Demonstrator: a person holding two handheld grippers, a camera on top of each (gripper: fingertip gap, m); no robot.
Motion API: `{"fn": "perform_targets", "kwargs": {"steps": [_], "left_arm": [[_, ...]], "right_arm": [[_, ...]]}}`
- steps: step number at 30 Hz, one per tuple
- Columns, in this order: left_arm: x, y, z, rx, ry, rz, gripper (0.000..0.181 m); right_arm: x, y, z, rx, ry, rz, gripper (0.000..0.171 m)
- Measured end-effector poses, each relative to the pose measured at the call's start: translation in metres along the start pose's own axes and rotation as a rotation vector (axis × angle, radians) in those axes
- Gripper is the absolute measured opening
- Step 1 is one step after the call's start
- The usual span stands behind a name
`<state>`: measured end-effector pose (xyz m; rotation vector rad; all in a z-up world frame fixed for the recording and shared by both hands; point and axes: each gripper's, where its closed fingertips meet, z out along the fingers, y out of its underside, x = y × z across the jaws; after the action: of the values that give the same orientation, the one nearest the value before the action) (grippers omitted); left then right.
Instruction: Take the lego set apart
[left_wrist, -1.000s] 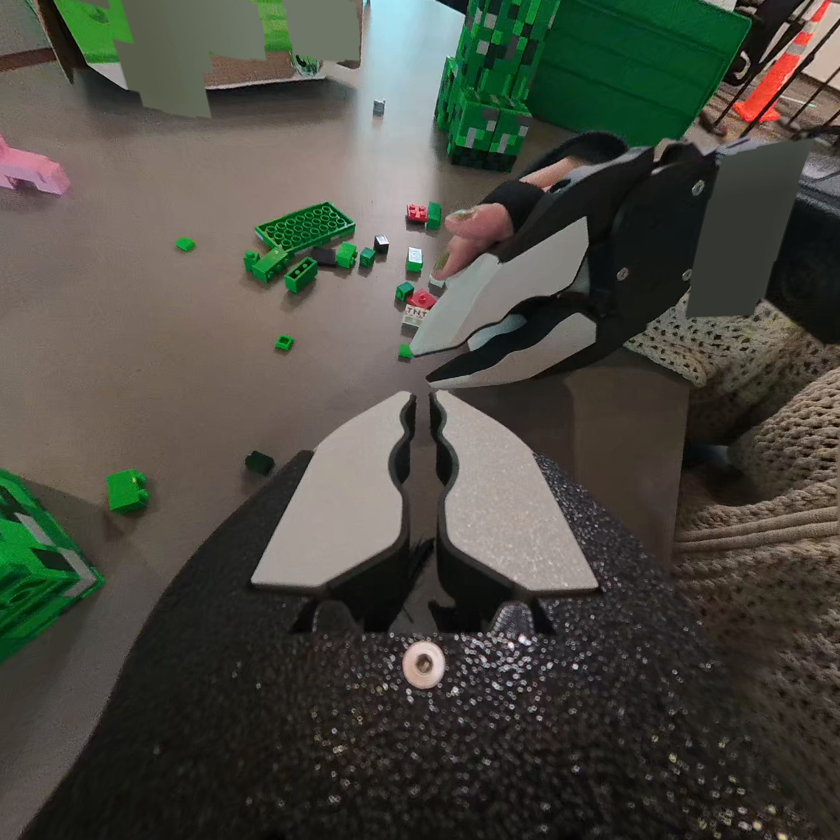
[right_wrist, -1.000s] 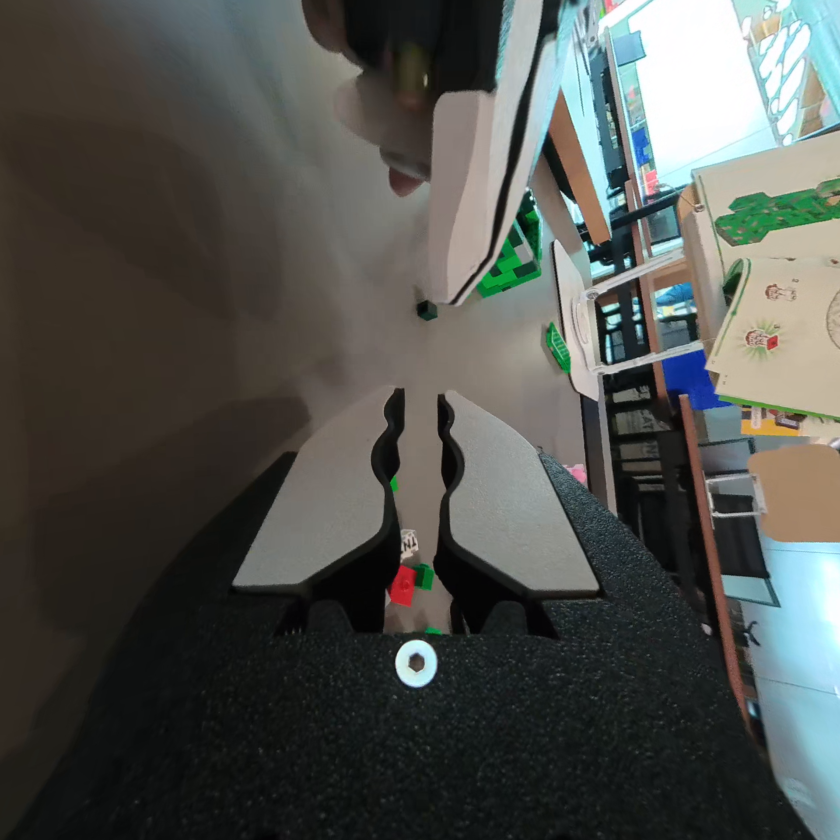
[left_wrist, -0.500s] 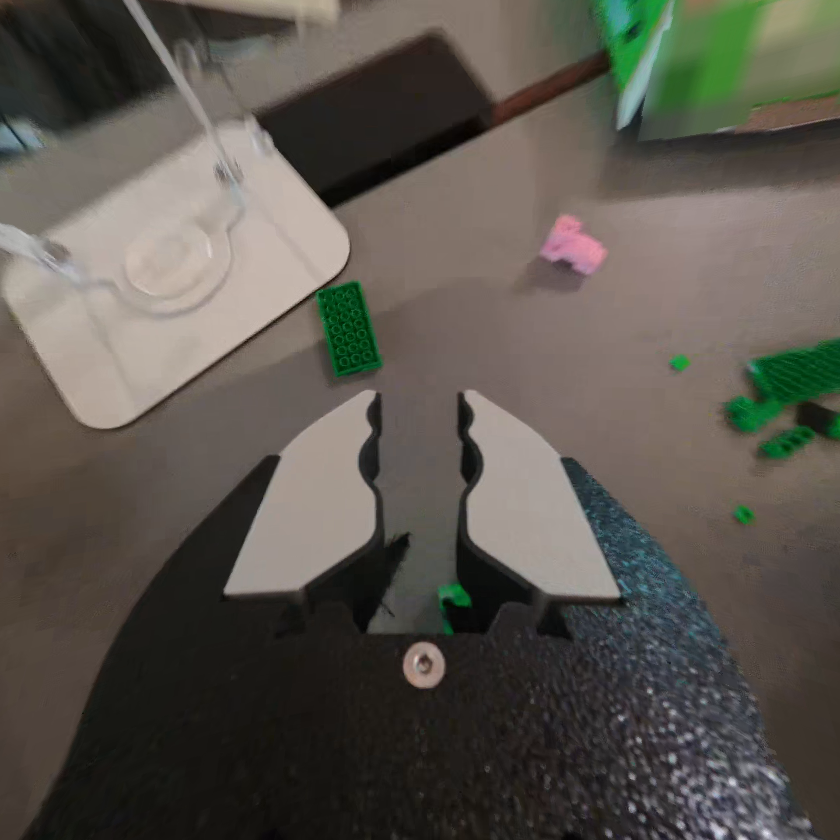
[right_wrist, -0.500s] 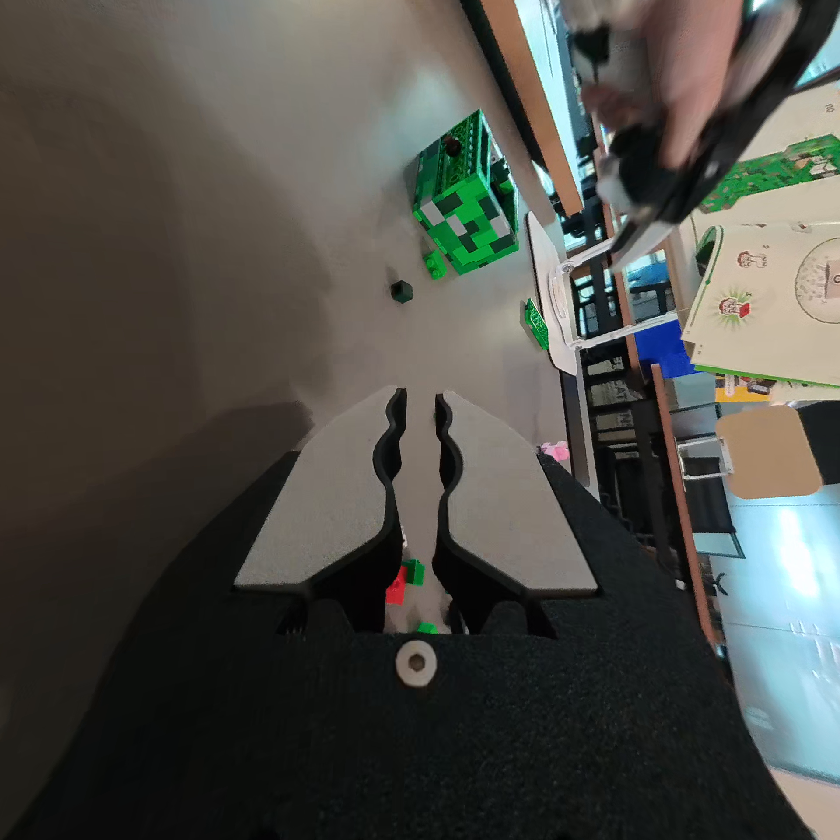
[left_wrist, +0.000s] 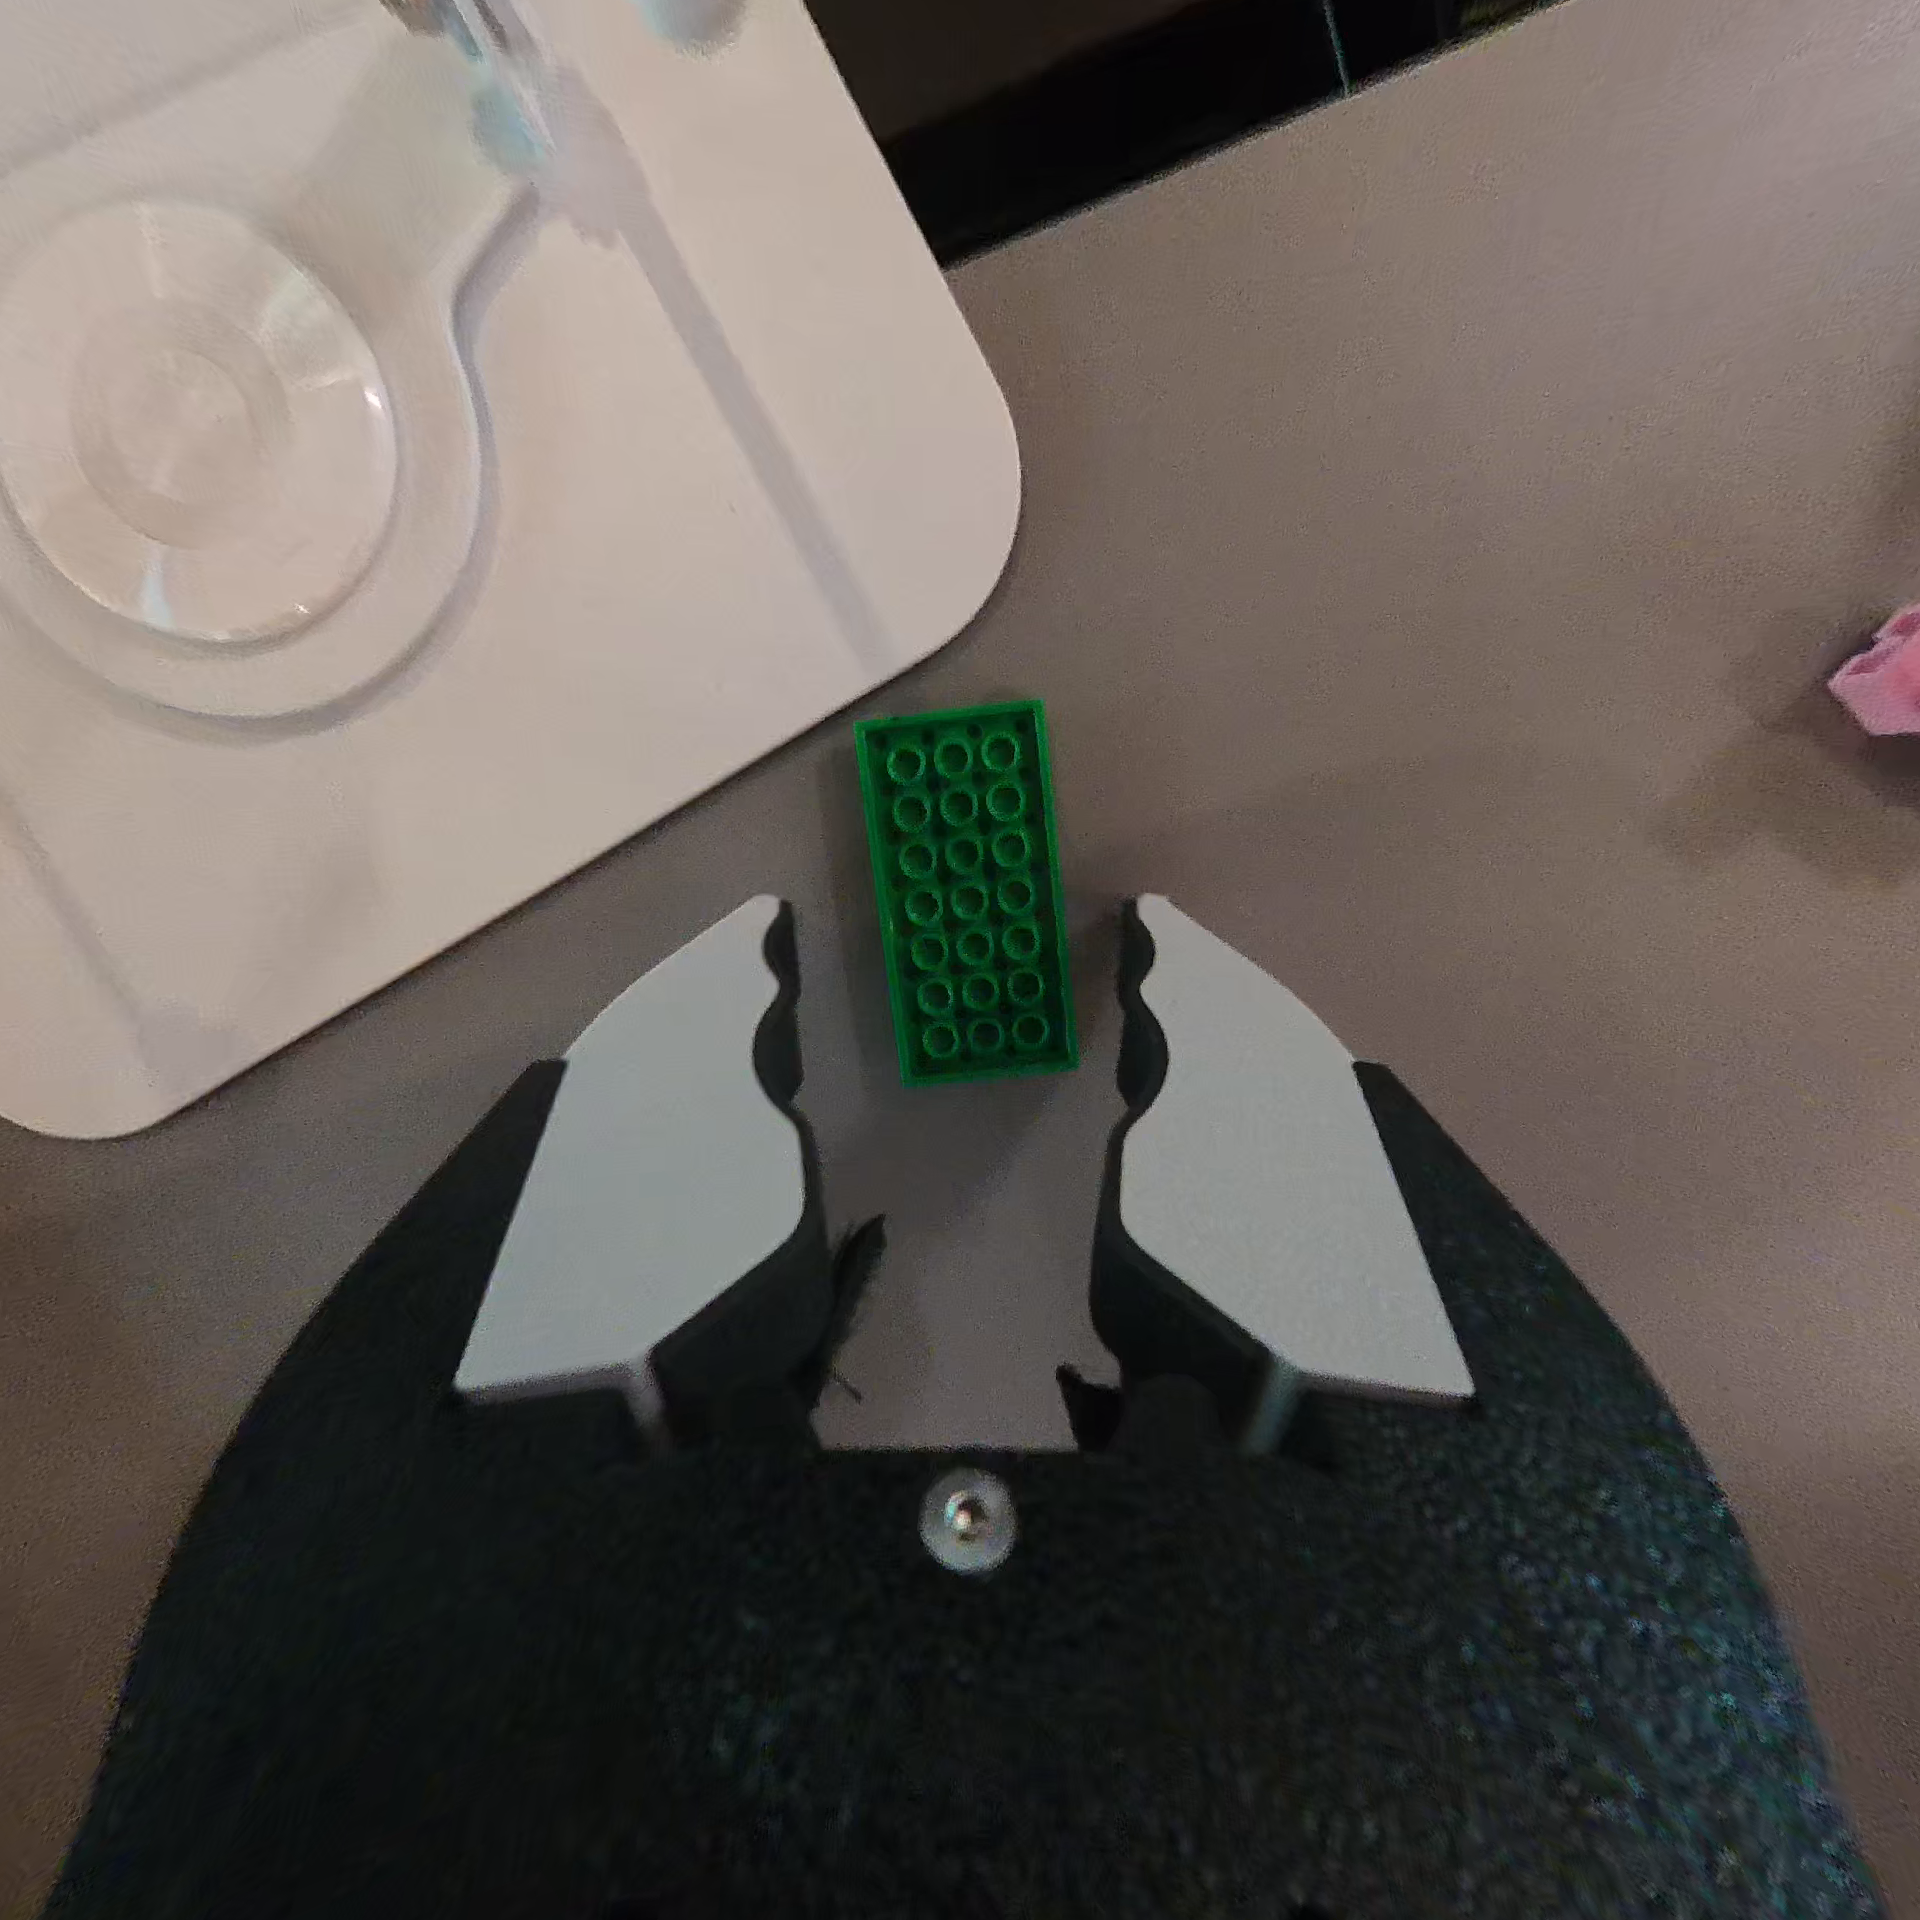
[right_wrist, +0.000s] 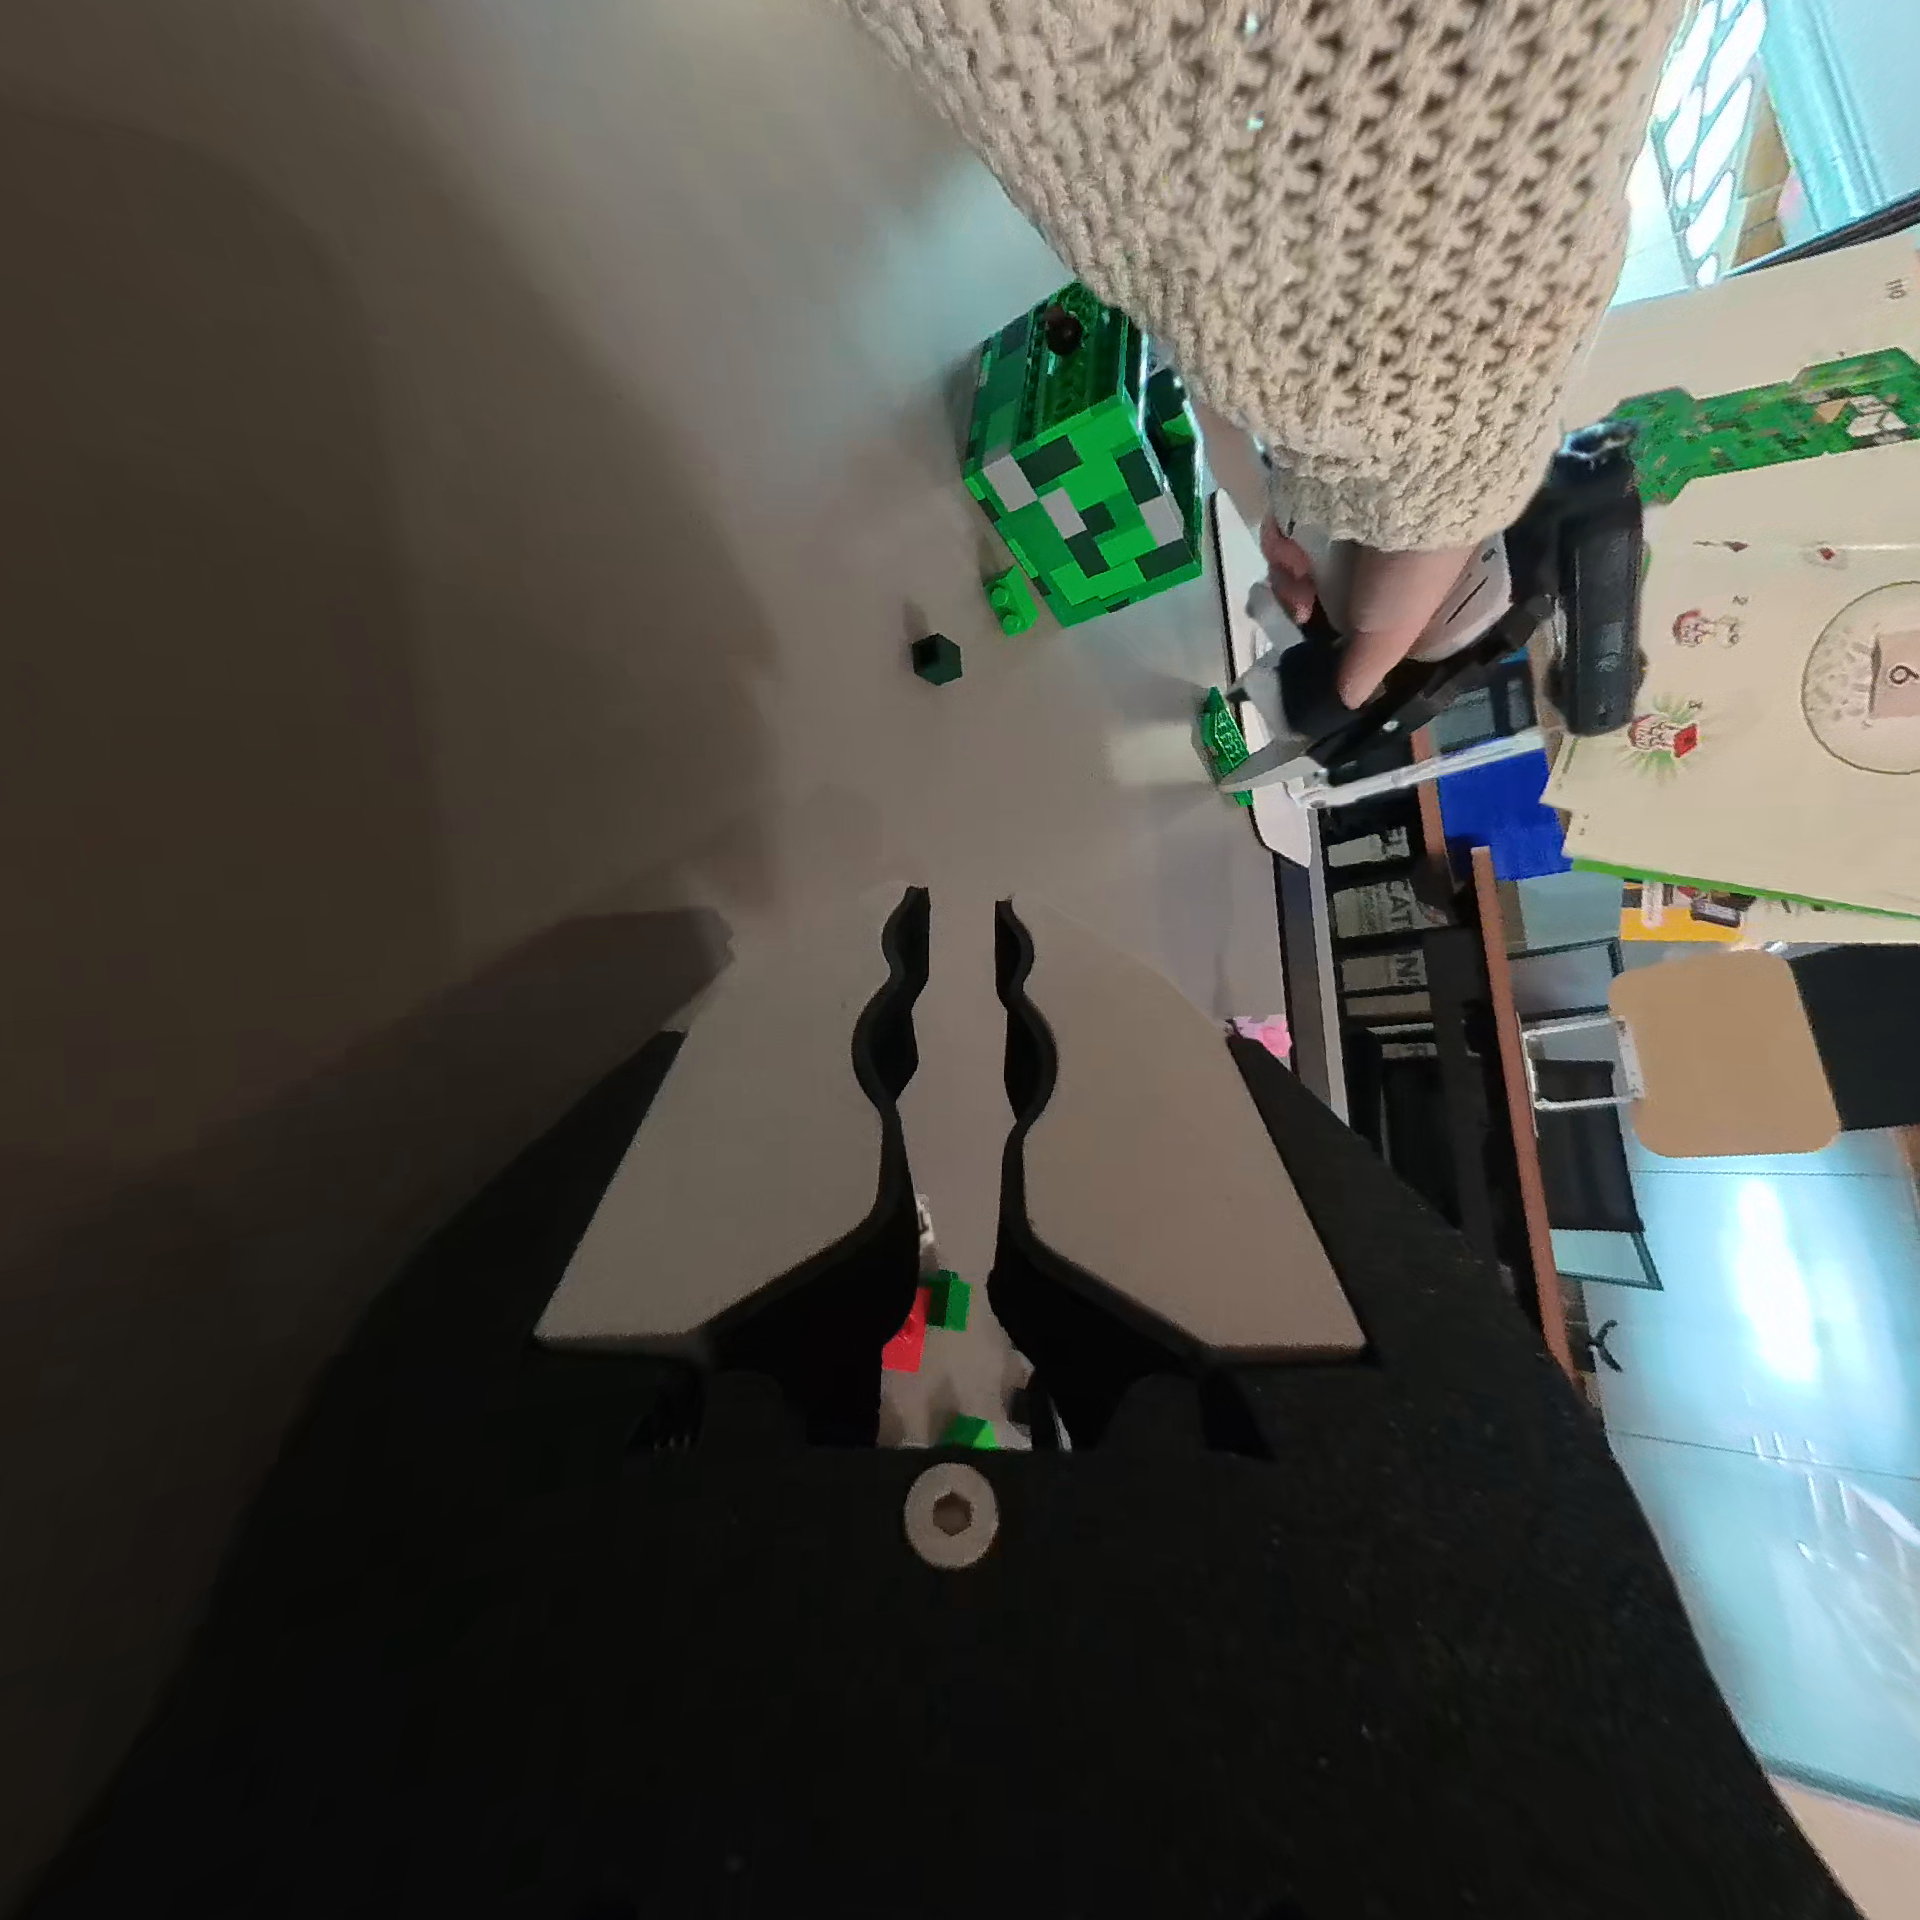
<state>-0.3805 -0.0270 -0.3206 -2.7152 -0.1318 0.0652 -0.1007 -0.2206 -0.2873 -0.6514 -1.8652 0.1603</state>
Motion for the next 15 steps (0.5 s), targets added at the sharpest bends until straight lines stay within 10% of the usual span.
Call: {"fn": "perform_targets", "kwargs": {"steps": [10,15], "left_arm": [[0.037,0.001,-0.033,0.08,0.145,0.152,0.032],[0.17,0.015,-0.177,0.523,0.978,0.051,0.032]], "right_arm": [[0.022,0.009,-0.001,-0.022,0.113,0.082,0.011],[0.063,-0.002,-0.02,0.113,0.304,0.23,0.034]]}}
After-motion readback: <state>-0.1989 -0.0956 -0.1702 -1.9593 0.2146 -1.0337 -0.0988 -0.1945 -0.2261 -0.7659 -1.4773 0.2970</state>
